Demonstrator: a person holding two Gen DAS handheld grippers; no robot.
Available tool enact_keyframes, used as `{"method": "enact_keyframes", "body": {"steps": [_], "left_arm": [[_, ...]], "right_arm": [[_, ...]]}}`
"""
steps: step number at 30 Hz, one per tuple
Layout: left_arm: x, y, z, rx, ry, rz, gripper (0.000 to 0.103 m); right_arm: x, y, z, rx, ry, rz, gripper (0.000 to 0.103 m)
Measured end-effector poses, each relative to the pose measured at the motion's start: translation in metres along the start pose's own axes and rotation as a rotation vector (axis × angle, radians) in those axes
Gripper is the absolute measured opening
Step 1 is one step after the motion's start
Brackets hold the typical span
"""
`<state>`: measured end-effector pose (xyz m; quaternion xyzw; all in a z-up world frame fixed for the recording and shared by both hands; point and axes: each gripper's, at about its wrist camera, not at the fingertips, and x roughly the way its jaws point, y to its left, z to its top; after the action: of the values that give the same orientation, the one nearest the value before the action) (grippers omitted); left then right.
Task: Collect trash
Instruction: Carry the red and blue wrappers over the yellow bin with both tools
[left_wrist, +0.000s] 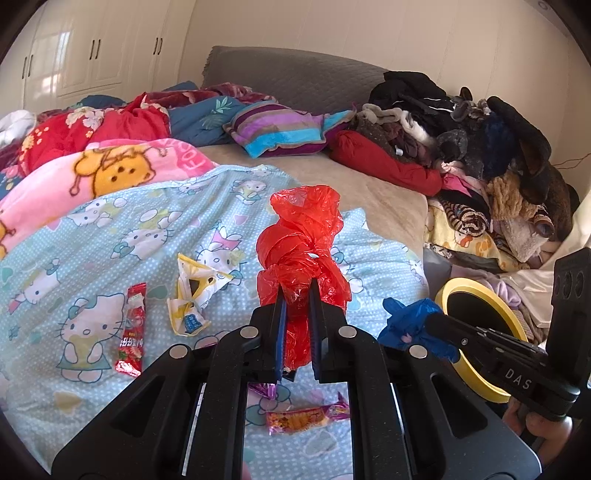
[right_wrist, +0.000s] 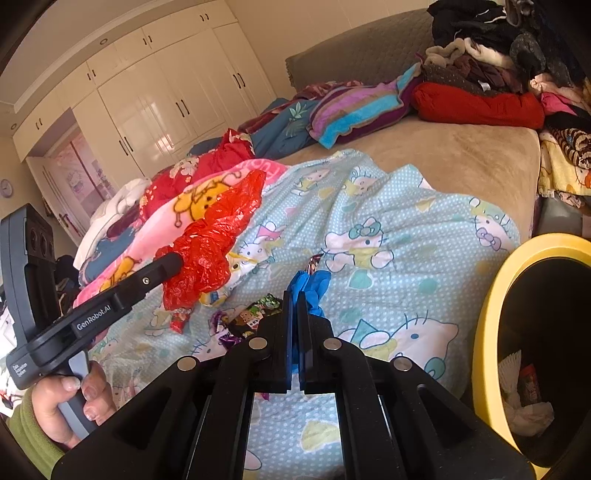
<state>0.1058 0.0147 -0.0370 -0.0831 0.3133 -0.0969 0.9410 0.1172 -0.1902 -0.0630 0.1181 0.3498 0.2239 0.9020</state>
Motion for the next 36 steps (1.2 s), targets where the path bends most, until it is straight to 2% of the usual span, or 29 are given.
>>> {"method": "enact_keyframes", "body": {"steps": [22,36], "left_arm": [[-0.012,-0.050,0.002,0.074,-0.022,-0.064,0.006],[-0.016,-0.096,-0.002,0.142,-0.024,-0.122,0.006]], "right_arm": [[-0.061,-0.026,0.012,0.066,-0.108,-0.045,0.002],[-0.108,-0.058,0.017,0.140,-0.190,-0.103,0.002]]}}
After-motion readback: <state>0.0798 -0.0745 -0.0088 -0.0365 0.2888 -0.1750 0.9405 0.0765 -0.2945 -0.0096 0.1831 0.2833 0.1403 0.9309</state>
